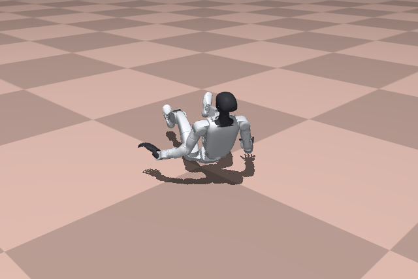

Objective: Stand up

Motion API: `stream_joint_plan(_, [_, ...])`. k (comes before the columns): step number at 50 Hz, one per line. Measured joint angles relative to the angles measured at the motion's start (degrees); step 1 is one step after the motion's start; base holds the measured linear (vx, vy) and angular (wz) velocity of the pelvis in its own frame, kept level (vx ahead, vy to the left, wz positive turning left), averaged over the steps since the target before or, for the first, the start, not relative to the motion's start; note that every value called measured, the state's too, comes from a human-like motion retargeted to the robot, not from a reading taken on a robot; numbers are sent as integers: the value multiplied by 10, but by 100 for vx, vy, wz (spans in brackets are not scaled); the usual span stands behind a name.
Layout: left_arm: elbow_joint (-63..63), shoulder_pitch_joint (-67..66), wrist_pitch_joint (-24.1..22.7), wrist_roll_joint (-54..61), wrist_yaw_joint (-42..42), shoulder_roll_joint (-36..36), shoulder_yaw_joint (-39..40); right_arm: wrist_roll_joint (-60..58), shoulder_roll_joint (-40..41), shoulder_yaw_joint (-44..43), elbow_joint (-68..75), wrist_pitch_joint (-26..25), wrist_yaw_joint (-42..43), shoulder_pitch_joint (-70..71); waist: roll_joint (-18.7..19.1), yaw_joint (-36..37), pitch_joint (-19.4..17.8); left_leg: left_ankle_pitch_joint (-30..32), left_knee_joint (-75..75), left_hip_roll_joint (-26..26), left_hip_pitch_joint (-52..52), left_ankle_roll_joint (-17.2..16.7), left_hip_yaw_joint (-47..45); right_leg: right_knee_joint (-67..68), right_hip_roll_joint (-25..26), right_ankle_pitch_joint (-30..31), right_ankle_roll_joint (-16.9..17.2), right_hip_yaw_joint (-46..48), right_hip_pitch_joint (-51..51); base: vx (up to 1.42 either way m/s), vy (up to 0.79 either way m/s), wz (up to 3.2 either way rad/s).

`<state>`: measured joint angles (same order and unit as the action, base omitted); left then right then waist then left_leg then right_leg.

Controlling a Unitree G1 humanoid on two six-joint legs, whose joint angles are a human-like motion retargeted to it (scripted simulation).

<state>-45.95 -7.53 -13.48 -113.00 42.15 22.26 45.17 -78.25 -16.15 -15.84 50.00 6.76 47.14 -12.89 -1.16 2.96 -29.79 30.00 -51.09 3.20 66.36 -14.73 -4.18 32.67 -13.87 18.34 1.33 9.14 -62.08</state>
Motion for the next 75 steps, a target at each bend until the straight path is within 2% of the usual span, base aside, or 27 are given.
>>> stream_joint_plan(8, [-91, 41, 19, 0, 29, -7, 29, 21, -4, -19, 42, -1, 5, 40, 1, -4, 0, 0, -89, 12, 51, 0, 6, 56, 15, 19, 20, -28, -62, -7, 10, -30])
stream_joint_plan(12, [-151, 53, 48, 0, 62, -14, 38, 28, 1, -26, 66, -5, 16, 46, 6, 1, 0, 0, -133, 22, 73, -1, -2, 92, 30, 10, 27, -48, -95, -5, 14, -34])
stream_joint_plan(16, [-203, 62, 83, 0, 116, -14, 42, 28, 2, -25, 60, -15, 55, 55, 6, -9, 0, 0, -145, 19, 98, 0, 5, 128, 24, 6, 15, -40, -129, -5, -4, 30])
stream_joint_plan(20, [-241, 64, 107, 0, 179, -16, 49, 44, 4, -21, 64, -18, 73, 53, 6, 0, 0, 0, -186, 36, 112, 1, 10, 170, 40, 9, 15, -41, -148, 4, -1, -24])
stream_joint_plan(21, [-249, 64, 108, 0, 196, -17, 52, 47, 5, -20, 65, -16, 80, 51, 5, 6, 0, 0, -199, 40, 115, 3, 14, 181, 46, 15, 3, -40, -152, 4, 0, -38])
stream_joint_plan(22, [-257, 66, 109, 0, 212, -18, 55, 51, 6, -21, 66, -15, 88, 50, 4, 11, 0, 0, -207, 40, 119, 13, 17, 189, 46, 23, -9, -37, -157, 0, 0, 0])
stream_joint_plan(23, [-266, 70, 109, 0, 229, -18, 56, 55, 8, -23, 67, -15, 96, 50, 2, 12, 0, 0, -206, 35, 127, 40, 16, 194, 35, 33, -20, -30, -163, 4, 3, -40])
stream_joint_plan(24, [-274, 67, 110, 0, 242, -20, 58, 58, 8, -21, 68, -15, 103, 45, 3, 26, 0, 0, -223, 61, 127, 54, 10, 210, 42, 30, -26, -24, -161, 17, 9, -121])
stream_joint_plan(25, [-282, 62, 111, 0, 255, -22, 60, 62, 7, -17, 71, -16, 110, 38, 6, 47, 0, 0, -248, 100, 122, 60, 1, 230, 59, 22, -29, -20, -155, 26, 16, -189])
stream_joint_plan(27, [-294, 61, 111, 0, 281, -24, 60, 71, 10, -17, 73, -17, 124, 31, 8, 74, 0, 0, -279, 105, 128, 49, 5, 251, 82, 11, -46, -30, -157, 14, 18, -139])
stream_joint_plan(28, [-299, 63, 112, 0, 294, -26, 61, 76, 12, -18, 75, -17, 132, 28, 8, 82, 0, 0, -291, 101, 135, 55, 4, 253, 82, 31, -62, -22, -160, 11, 16, -59])
stream_joint_plan(30, [-305, 61, 111, 1, 316, -30, 62, 86, 14, -17, 78, -14, 147, 21, 8, 90, 0, 0, -310, 124, 147, 65, -7, 223, 89, 92, -46, -24, -160, 15, 10, -2])
stream_joint_plan(34, [-325, 60, 95, 14, 357, -36, 65, 108, 18, -14, 85, -3, 178, 6, 5, 77, 0, 0, -320, 106, 189, 78, 0, 244, 100, 109, -13, -49, -194, 6, -1, 63])
stream_joint_plan(37, [-344, 63, 81, 20, 391, -39, 69, 120, 19, -13, 93, 8, 203, 3, -1, 77, 0, 0, -317, 107, 223, 91, 1, 248, 105, 107, -14, -58, -227, 5, 0, 33])
stream_joint_plan(42, [-367, 41, 83, 30, 446, -48, 58, 138, 20, -9, 109, 28, 237, -24, -14, 81, 0, 0, -313, 126, 236, 117, -25, 262, 90, 93, -30, -67, -258, -3, 3, 4])
stream_joint_plan(47, [-379, 17, 80, 40, 496, -65, 57, 152, 16, 3, 118, 42, 281, -48, -22, 75, 0, 0, -322, 138, 236, 134, -51, 275, 82, 99, -22, -77, -272, -1, 7, 5])
stream_joint_plan(56, [-371, -21, 86, 31, 503, -80, 55, 148, 13, 4, 140, 59, 311, -75, -23, 71, 0, 0, -334, 147, 236, 156, -73, 285, 80, 103, -13, -93, -279, 3, 5, 2])
stream_joint_plan(60, [-352, -35, 99, 19, 471, -89, 64, 140, 17, -8, 139, 61, 293, -85, -18, 73, 0, 0, -338, 142, 236, 165, -74, 291, 80, 86, -9, -100, -279, 5, 8, 4])
stream_joint_plan(68, [-304, -50, 80, 38, 432, -104, 79, 179, 29, -45, 117, 62, 247, -76, 6, 106, 0, 0, -338, 133, 236, 166, -61, 305, 77, 26, -19, -94, -279, 2, 4, 2])
stream_joint_plan(75, [-294, -82, 78, 52, 436, -114, 99, 189, -16, -105, 112, 63, 232, -9, 40, 153, 0, 0, -340, 124, 236, 156, -21, 341, 78, -73, -36, -65, -279, -1, 2, -2])
